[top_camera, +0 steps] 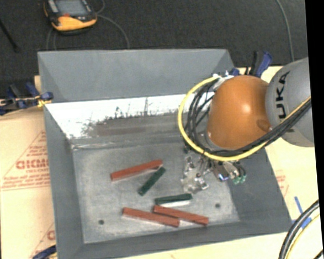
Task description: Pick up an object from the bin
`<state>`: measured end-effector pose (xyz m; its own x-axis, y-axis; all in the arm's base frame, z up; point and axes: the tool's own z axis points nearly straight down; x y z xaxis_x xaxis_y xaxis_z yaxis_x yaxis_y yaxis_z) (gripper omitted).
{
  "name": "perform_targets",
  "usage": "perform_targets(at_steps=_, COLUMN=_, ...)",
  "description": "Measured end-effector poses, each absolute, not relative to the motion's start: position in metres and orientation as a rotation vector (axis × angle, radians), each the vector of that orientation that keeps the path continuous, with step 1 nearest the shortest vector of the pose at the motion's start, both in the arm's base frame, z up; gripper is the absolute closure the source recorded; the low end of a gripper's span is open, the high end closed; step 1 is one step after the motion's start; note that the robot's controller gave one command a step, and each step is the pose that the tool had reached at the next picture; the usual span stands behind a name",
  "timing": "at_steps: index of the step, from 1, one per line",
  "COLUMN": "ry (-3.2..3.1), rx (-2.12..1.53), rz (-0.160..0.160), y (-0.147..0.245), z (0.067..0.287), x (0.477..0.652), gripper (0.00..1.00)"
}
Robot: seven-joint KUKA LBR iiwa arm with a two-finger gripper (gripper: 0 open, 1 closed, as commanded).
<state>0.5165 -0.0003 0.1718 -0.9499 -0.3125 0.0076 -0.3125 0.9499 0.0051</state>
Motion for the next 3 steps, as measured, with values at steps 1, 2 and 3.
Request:
perform_targets(at_steps=1, ry=-3.115, rx=0.426, rz=0.001, y=0.004, z=0.238, x=0.558, gripper=1.0)
perform_targets(at_steps=2, ry=-3.111, rx=0.468, rz=-0.002, y=0.034, z=0.207, x=0.534, gripper=0.0)
perform_targets(at_steps=3, ry=-3.108, rx=0.474, rz=-0.002, y=0.039, z=0.197, x=0.527, gripper=0.0)
